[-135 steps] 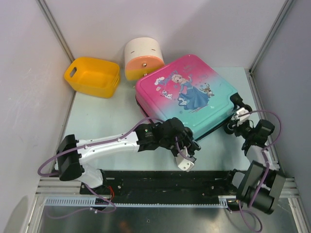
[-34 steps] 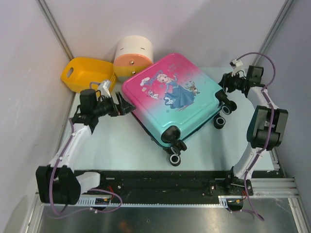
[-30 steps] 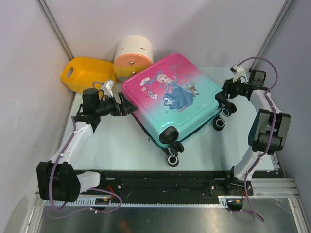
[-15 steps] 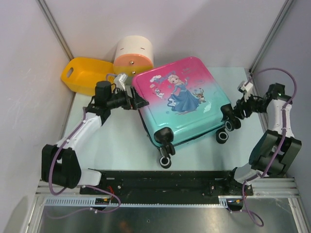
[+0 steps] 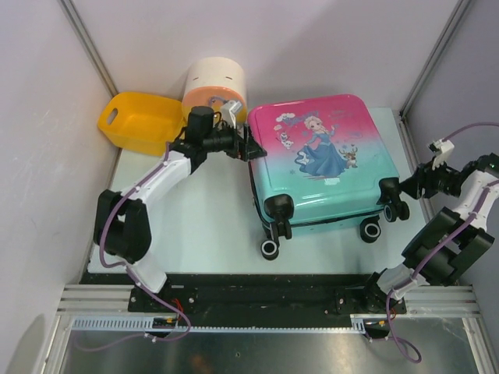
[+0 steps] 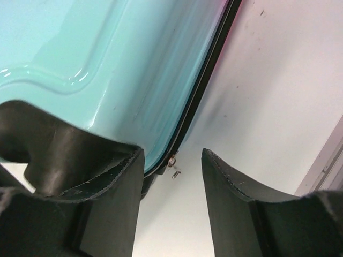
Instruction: Open, take out, and arrange the luggage
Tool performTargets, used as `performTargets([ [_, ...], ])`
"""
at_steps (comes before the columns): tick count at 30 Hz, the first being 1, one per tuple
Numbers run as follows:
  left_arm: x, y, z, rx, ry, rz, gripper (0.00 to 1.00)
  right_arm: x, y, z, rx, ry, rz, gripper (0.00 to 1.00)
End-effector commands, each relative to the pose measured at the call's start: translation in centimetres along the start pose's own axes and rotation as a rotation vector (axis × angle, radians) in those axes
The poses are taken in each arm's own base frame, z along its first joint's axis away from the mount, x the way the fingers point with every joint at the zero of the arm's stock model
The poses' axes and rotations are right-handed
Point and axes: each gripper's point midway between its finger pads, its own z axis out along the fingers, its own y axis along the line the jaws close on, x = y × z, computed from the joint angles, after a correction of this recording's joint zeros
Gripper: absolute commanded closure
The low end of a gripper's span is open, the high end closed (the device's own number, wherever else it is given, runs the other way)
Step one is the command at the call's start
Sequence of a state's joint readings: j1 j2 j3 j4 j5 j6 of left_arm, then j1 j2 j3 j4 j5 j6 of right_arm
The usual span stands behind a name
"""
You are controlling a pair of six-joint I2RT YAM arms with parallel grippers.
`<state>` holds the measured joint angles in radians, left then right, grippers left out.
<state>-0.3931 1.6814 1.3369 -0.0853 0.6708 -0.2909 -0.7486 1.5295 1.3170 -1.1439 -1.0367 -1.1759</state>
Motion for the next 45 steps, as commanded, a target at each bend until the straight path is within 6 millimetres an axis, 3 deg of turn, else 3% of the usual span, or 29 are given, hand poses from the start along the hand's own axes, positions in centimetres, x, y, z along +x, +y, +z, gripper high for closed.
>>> performTargets([
  [1, 2.5, -4.6, -0.2, 0.130, 0.117, 0.158, 0.05, -1.8, -0.5, 1.8, -0.026, -0.018, -0.060, 0.48],
  [3, 1.5, -5.1, -2.2, 0.089, 0.097, 0.211, 0.00, -1.0, -0.3, 2.7, -0.057, 0.009, -0.062, 0.48],
  [4, 0.9, -4.3, -3.1, 0.036, 0.080, 0.218, 0.00, -0.8, 0.2, 3.3, -0.087, 0.018, -0.094, 0.48],
  [5, 0.1, -4.8, -4.4, 0.022, 0.052, 0.227, 0.00, -0.1, 1.2, 3.5, -0.126, 0.035, -0.076, 0.48],
  [6, 0.4, -4.4, -5.3, 0.003, 0.053, 0.202, 0.00, 0.2, 1.8, 3.8, -0.153, 0.047, -0.078, 0.48],
  [10, -0.5, -1.8, -10.0, -0.110, -0.031, 0.105, 0.00, 2.2, 6.1, 4.5, -0.291, 0.082, -0.105, 0.49],
  [13, -0.6, -0.3, -12.6, -0.188, -0.075, 0.069, 0.00, 2.4, 9.4, 4.6, -0.369, 0.089, -0.152, 0.49],
  [16, -0.2, 1.3, -13.4, -0.265, -0.072, 0.046, 0.00, 2.3, 12.7, 4.5, -0.440, 0.087, -0.190, 0.49],
  [21, -0.4, 2.1, -11.4, -0.204, -0.025, 0.000, 0.00, 2.3, 18.0, 4.4, -0.553, 0.075, -0.298, 0.49],
  [22, 0.3, 3.4, -10.1, -0.192, 0.013, -0.044, 0.00, 2.4, 19.2, 4.0, -0.582, 0.078, -0.317, 0.49],
  [23, -0.8, 2.8, -9.5, -0.144, 0.009, -0.037, 0.00, 2.3, 20.2, 3.5, -0.580, 0.071, -0.357, 0.48],
  [25, -0.4, 4.2, -7.6, -0.117, 0.049, -0.071, 0.00, 2.1, 21.5, 3.0, -0.584, 0.059, -0.399, 0.48],
  [26, -1.6, 3.6, -7.1, -0.068, 0.042, -0.054, 0.00, 1.7, 21.9, 2.4, -0.560, 0.039, -0.440, 0.49],
  [29, -2.0, 3.0, -4.9, 0.023, 0.073, -0.038, 0.00, 1.1, 20.6, 2.2, -0.458, 0.033, -0.426, 0.51],
  [31, -1.9, 1.2, -3.0, 0.095, 0.098, 0.020, 0.03, 0.9, 18.4, 1.9, -0.374, 0.019, -0.418, 0.52],
  [34, -0.4, -0.2, 0.5, 0.163, 0.157, 0.056, 0.14, 2.0, 16.1, 1.8, -0.335, 0.046, -0.393, 0.53],
  [36, 0.0, -0.6, 2.7, 0.208, 0.184, 0.059, 0.26, 2.9, 15.5, 1.9, -0.348, 0.069, -0.373, 0.54],
  [38, -1.1, -0.5, 3.7, 0.220, 0.169, 0.077, 0.34, 3.3, 15.1, 1.9, -0.353, 0.084, -0.374, 0.55],
  [39, -1.3, 0.3, 4.1, 0.203, 0.166, 0.073, 0.32, 3.4, 15.3, 2.0, -0.365, 0.082, -0.367, 0.55],
  [41, -3.4, 1.0, 3.7, 0.169, 0.122, 0.105, 0.18, 3.3, 16.0, 2.4, -0.396, 0.067, -0.364, 0.55],
  [45, -7.5, 1.8, 0.2, 0.086, 0.023, 0.174, 0.05, 2.4, 16.8, 4.2, -0.409, 0.038, -0.364, 0.53],
])
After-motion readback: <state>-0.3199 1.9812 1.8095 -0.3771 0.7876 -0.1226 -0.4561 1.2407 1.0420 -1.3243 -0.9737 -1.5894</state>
